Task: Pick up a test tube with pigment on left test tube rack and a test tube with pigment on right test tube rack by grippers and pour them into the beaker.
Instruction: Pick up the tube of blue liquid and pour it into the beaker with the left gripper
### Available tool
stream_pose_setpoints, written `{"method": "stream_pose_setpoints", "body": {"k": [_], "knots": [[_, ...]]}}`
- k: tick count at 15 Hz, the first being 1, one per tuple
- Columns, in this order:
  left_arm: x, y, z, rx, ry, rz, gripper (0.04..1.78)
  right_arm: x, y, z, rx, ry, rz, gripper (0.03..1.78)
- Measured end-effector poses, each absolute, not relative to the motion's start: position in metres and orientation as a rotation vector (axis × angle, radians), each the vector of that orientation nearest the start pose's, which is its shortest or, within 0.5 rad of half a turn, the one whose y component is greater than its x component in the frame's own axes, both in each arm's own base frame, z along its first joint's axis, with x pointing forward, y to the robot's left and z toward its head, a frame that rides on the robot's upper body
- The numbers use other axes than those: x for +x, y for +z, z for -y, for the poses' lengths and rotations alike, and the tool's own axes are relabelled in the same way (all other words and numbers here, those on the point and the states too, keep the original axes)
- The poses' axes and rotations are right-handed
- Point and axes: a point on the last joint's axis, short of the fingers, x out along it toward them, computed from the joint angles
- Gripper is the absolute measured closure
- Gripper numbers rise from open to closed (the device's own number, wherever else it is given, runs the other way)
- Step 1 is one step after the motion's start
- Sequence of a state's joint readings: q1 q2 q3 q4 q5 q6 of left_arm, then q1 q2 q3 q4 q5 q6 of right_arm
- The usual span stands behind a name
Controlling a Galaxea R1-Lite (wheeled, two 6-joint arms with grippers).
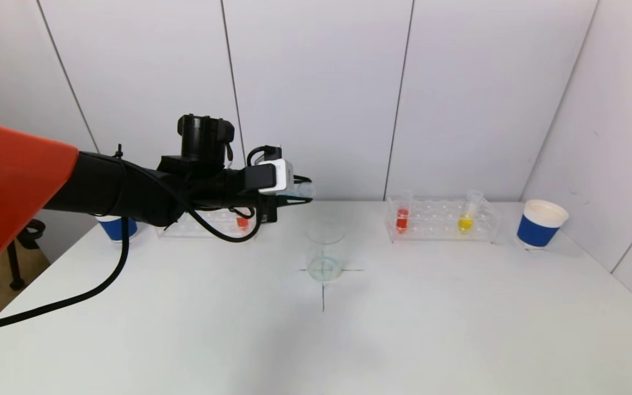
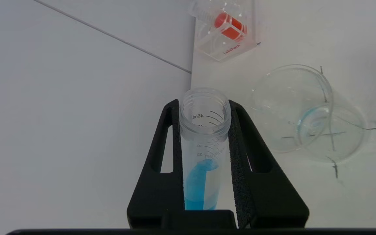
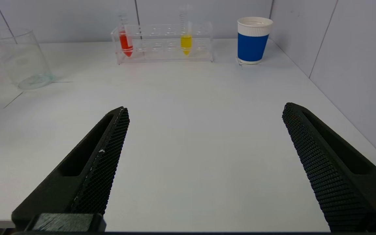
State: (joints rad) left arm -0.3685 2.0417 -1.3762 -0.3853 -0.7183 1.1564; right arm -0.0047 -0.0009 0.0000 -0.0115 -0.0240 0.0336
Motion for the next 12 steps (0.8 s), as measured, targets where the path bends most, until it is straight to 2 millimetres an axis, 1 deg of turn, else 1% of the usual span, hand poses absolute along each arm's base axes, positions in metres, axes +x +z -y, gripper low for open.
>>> {"method": "stream_pose_setpoints", "body": {"k": [2,8,10,12], "knots": [[0.3812,0.1967,0.1652,1.026,-1.079,0.454,1.39,-0.0229,0.0766,0.0004,0.034,-0.028,0.013,0.1],[0.3738,0.1996,0.1647,1.126,-1.05,0.539,1.39,-0.0229,0.0767,0.0004,0.034,-0.028,0.013,0.1],[0.3734,0.1975,0.1674,1.136,-1.023,0.59,1.39,-0.0229,0.0767,0.0004,0.034,-0.028,0.013,0.1],[0.3728,0.1906,0.1697,1.139,-1.012,0.615,1.39,-0.0229,0.0766,0.0004,0.033,-0.029,0.013,0.1]]}}
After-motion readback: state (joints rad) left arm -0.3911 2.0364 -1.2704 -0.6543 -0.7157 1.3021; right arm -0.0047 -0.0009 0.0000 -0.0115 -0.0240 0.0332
